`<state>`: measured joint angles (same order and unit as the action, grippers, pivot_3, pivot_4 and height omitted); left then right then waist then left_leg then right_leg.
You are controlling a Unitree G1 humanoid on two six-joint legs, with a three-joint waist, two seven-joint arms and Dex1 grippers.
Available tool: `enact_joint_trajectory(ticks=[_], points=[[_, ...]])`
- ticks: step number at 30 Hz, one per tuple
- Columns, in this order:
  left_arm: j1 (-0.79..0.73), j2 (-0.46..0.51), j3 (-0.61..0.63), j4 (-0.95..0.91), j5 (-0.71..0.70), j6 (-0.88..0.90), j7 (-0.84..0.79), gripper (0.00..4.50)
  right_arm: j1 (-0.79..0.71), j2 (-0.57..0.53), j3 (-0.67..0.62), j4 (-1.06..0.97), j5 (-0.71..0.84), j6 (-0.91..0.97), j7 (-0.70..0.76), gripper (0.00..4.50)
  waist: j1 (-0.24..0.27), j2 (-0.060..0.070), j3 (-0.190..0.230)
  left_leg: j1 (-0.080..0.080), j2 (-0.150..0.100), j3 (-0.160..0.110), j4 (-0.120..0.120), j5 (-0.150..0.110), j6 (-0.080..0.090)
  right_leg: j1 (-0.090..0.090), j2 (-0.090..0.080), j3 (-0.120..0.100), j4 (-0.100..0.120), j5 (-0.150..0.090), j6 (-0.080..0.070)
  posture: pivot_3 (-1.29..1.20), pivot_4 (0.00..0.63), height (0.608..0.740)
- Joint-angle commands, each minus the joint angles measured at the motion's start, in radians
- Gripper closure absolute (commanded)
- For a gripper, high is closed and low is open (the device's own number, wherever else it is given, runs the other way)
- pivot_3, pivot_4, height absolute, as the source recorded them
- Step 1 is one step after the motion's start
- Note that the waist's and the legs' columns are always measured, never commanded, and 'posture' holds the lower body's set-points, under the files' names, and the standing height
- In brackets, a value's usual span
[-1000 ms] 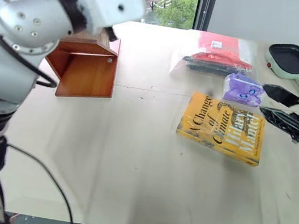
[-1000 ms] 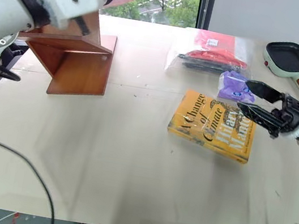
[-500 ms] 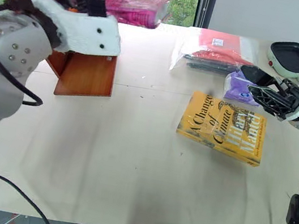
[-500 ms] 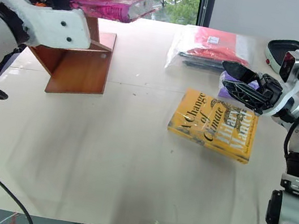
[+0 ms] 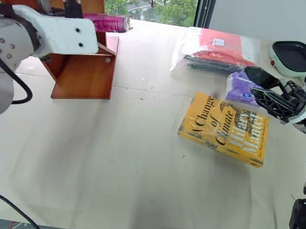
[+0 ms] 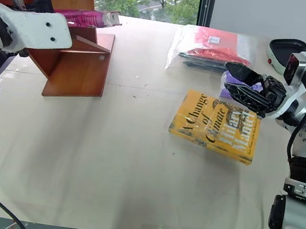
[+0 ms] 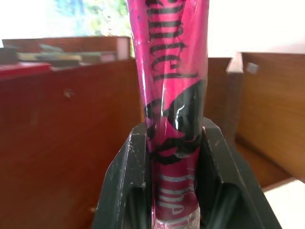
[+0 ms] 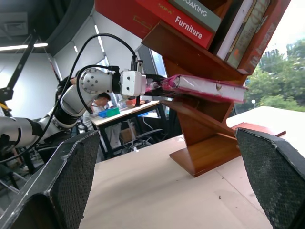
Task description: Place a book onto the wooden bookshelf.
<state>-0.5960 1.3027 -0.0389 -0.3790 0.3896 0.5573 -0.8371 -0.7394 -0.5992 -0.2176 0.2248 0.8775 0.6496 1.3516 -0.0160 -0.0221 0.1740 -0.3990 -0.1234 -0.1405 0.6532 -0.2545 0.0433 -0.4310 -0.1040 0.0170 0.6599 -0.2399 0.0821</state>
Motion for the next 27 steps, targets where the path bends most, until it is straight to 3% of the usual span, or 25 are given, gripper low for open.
enact_joint_trajectory(ticks=[1, 16, 18, 19, 23, 25, 27], points=[[-0.015, 0.018, 0.064, 0.007, -0.005, 0.025, -0.029, 3.91, -0.004, 0.006, -0.049, -0.052, 0.024, -0.019, -0.024, 0.00, 0.000, 0.000, 0.000, 0.000, 0.000, 0.000, 0.000, 0.000, 0.000, 0.000, 0.000, 0.000, 0.000, 0.000, 0.000, 0.00, 0.150, 0.740], [0.000, 0.018, 0.061, 0.025, -0.002, 0.082, -0.084, 3.91, 0.003, 0.027, -0.041, -0.061, -0.034, -0.058, -0.122, 0.00, -0.010, 0.000, 0.000, 0.001, 0.000, 0.002, 0.000, 0.000, 0.000, -0.001, 0.000, 0.002, 0.002, 0.000, 0.000, 0.00, 0.150, 0.740], [-0.001, 0.018, 0.062, 0.029, -0.002, 0.081, -0.086, 2.90, 0.008, 0.030, -0.037, -0.060, -0.039, -0.063, -0.120, 0.00, -0.015, 0.000, 0.000, 0.001, 0.000, 0.002, 0.000, 0.000, 0.000, -0.001, 0.001, 0.002, 0.002, 0.000, 0.000, 0.00, 0.150, 0.740], [0.000, 0.019, 0.065, 0.030, -0.002, 0.081, -0.088, 2.75, 0.010, 0.030, -0.036, -0.061, -0.041, -0.063, -0.119, 0.00, -0.017, 0.000, 0.000, 0.001, 0.000, 0.002, 0.000, 0.000, 0.000, -0.001, 0.001, 0.002, 0.002, 0.000, 0.000, 0.00, 0.150, 0.740], [0.003, 0.023, 0.074, 0.030, 0.003, 0.087, -0.088, 0.75, 0.010, 0.030, -0.037, -0.059, -0.043, -0.063, -0.117, 0.00, -0.019, 0.000, 0.000, 0.001, 0.000, 0.002, 0.000, 0.000, 0.000, -0.001, 0.001, 0.002, 0.002, 0.000, 0.000, 0.00, 0.150, 0.740], [0.006, 0.019, 0.082, 0.028, 0.006, 0.088, -0.078, 0.02, 0.011, 0.031, -0.037, -0.058, -0.045, -0.065, -0.115, 0.00, -0.019, 0.000, 0.000, 0.001, 0.000, 0.002, 0.001, 0.000, 0.000, -0.001, 0.001, 0.002, 0.002, 0.000, 0.000, 0.00, 0.150, 0.740], [0.012, 0.019, 0.094, 0.028, 0.012, 0.082, -0.062, 0.02, 0.013, 0.031, -0.035, -0.056, -0.048, -0.066, -0.112, 0.00, -0.019, 0.000, 0.000, 0.001, 0.000, 0.002, 0.001, 0.000, 0.000, -0.001, 0.001, 0.002, 0.002, 0.000, 0.000, 0.00, 0.150, 0.740]])
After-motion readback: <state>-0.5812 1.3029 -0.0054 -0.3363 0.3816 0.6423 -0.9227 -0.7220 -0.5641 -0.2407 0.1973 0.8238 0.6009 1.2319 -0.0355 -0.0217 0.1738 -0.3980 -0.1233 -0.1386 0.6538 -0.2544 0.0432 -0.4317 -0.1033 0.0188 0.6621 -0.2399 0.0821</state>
